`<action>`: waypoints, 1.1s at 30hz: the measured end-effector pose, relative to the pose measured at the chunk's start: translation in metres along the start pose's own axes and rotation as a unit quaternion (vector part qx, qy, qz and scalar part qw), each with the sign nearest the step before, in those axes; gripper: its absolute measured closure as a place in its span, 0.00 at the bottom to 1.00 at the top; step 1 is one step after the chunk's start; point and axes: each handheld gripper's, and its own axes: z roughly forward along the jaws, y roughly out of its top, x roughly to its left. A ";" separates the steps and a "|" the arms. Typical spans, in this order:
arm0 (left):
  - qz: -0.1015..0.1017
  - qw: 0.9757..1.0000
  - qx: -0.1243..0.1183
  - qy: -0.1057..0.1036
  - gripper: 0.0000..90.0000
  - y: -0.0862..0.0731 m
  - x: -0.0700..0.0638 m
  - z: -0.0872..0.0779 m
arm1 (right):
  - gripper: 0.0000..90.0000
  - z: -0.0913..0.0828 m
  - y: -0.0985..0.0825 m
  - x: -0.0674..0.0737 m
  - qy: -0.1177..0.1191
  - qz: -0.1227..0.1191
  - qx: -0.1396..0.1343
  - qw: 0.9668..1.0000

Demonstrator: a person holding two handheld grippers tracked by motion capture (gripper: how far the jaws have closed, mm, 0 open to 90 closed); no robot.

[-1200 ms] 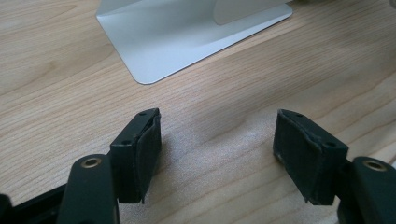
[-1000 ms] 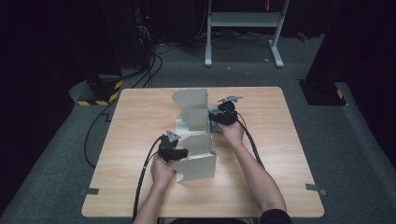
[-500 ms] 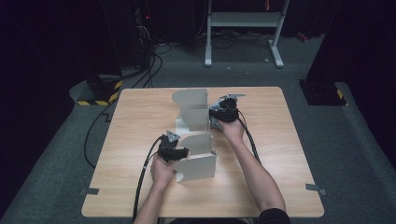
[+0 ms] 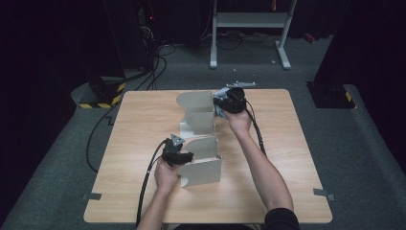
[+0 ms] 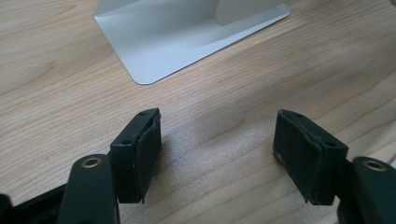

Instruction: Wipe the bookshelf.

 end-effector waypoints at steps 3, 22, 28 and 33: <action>0.000 1.000 0.000 -0.001 0.36 0.000 0.000 0.000 | 0.93 -0.004 0.007 0.004 -0.001 -0.004 -0.010 1.000; -0.001 1.000 -0.001 -0.001 0.37 0.000 0.000 0.000 | 0.93 0.043 -0.054 -0.018 -0.005 0.028 0.095 0.995; 0.002 1.000 0.000 -0.002 0.37 0.000 0.000 0.000 | 0.92 0.049 -0.073 -0.015 -0.010 0.009 0.120 0.993; 0.005 1.000 0.000 -0.006 0.36 -0.001 -0.001 -0.001 | 0.92 0.029 -0.085 -0.016 -0.030 -0.028 0.123 0.992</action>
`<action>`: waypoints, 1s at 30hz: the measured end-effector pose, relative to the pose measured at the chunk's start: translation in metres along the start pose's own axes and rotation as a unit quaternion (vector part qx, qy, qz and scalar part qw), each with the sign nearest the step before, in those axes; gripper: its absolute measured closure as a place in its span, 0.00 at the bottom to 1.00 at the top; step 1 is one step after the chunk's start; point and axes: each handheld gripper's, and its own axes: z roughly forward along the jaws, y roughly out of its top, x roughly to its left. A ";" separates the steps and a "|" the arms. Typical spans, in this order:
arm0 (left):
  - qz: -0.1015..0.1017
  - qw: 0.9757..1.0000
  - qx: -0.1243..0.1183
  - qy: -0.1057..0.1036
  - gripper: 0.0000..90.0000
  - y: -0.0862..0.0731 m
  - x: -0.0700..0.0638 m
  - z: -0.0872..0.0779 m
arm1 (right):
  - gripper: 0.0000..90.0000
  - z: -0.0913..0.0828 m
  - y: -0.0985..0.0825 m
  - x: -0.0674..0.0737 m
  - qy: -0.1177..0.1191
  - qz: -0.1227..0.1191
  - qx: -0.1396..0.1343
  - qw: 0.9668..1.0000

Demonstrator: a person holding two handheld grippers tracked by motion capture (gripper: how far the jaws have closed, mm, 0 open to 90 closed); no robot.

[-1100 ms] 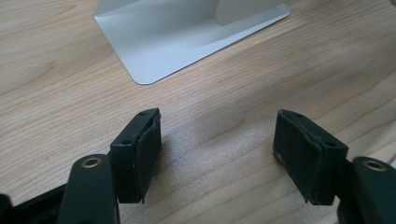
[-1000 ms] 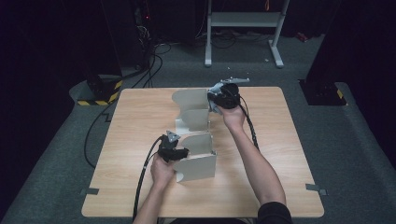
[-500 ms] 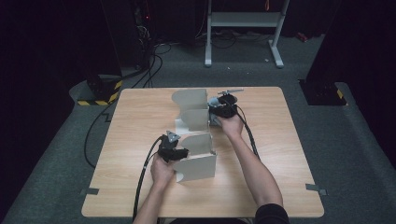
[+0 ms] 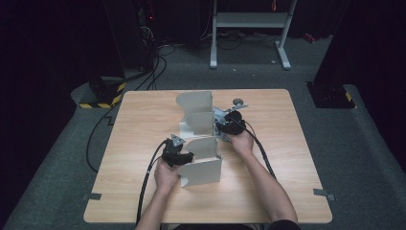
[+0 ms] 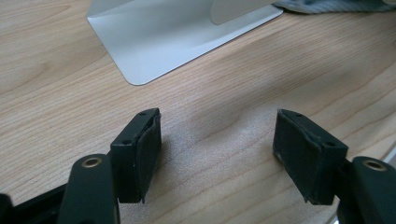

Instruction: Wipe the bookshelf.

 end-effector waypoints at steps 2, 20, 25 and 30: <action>-0.001 1.000 0.000 -0.001 0.36 0.000 0.000 0.000 | 0.92 -0.013 -0.010 -0.006 -0.013 -0.004 -0.006 1.000; 0.013 1.000 0.000 -0.015 0.37 -0.001 0.006 -0.002 | 0.91 -0.083 -0.080 -0.059 -0.108 0.014 -0.022 0.994; 0.012 1.000 0.004 -0.008 0.38 -0.002 0.013 -0.005 | 0.87 -0.082 -0.093 -0.067 -0.114 0.024 -0.012 0.993; 0.023 1.000 0.015 -0.004 0.39 0.002 0.019 -0.010 | 0.78 -0.087 -0.096 -0.067 -0.108 0.030 -0.016 0.994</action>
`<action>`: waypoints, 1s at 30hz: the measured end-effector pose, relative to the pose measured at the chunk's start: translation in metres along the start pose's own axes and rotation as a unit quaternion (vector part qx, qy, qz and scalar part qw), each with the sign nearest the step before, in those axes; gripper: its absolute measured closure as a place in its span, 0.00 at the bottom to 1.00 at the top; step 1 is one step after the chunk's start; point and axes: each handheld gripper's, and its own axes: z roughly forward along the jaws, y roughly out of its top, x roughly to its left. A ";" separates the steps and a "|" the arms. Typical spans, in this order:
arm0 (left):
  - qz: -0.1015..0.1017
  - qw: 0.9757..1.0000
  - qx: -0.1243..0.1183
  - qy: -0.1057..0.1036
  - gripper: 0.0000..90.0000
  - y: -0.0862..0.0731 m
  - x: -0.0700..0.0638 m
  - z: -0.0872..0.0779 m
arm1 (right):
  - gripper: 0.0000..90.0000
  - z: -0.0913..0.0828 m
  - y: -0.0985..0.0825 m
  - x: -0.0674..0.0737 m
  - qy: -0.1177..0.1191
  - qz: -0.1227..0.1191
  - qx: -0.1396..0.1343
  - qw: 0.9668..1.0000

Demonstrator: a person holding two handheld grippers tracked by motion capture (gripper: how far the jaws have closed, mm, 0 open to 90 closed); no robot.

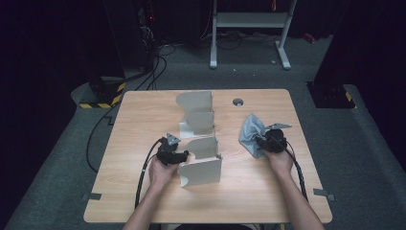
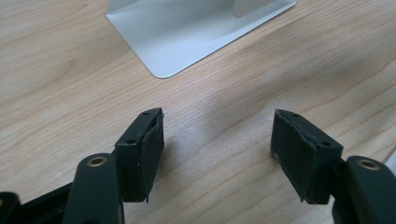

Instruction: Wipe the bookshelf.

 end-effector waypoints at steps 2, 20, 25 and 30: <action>0.003 1.000 -0.012 0.000 0.39 0.005 0.003 -0.005 | 0.69 -0.006 0.000 0.003 0.001 -0.003 -0.009 1.000; 0.013 0.999 -0.037 -0.017 0.43 0.039 0.011 -0.015 | 0.60 -0.041 0.000 0.018 0.034 -0.006 -0.067 0.997; 0.018 0.998 -0.049 -0.023 0.44 0.054 0.013 -0.018 | 0.60 -0.045 -0.003 0.026 0.053 -0.005 -0.076 0.996; 0.015 0.997 -0.067 -0.026 0.44 0.066 0.014 -0.019 | 0.61 -0.036 -0.008 0.039 0.071 -0.020 -0.057 0.996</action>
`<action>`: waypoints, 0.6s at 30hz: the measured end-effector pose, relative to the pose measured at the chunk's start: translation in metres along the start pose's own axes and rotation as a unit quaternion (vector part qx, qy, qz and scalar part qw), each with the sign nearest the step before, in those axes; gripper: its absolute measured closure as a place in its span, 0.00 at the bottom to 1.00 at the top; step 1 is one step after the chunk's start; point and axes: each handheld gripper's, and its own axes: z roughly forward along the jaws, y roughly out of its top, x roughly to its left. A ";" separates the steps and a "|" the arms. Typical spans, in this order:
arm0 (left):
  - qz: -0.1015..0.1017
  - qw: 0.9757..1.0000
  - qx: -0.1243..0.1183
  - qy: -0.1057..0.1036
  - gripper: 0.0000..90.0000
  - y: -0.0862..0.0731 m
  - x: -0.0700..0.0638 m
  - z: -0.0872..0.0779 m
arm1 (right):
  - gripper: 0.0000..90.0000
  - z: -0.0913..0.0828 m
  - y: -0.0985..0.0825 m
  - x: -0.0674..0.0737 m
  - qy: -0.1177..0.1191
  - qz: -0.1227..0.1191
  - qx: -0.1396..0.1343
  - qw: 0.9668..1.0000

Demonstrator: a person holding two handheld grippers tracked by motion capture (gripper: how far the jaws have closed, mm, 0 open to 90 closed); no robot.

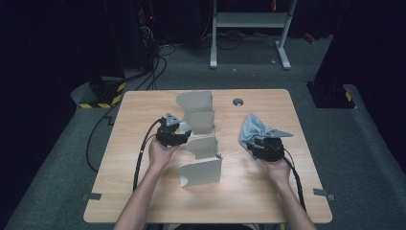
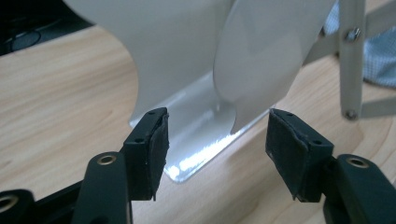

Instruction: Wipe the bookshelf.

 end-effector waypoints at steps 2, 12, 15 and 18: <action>-0.008 1.000 -0.002 -0.011 0.44 0.004 0.000 0.001 | 0.61 0.005 -0.003 0.004 0.006 -0.001 0.008 1.000; 0.003 1.000 -0.004 -0.024 0.46 0.017 -0.001 0.009 | 0.62 0.020 -0.011 0.021 0.034 -0.008 0.029 0.999; 0.003 0.999 -0.006 -0.036 0.48 0.021 0.000 0.012 | 0.62 0.027 -0.011 0.026 0.044 -0.014 0.044 0.998; 0.001 0.999 -0.006 -0.041 0.50 0.021 0.000 0.014 | 0.62 0.028 -0.010 0.028 0.047 -0.018 0.044 0.998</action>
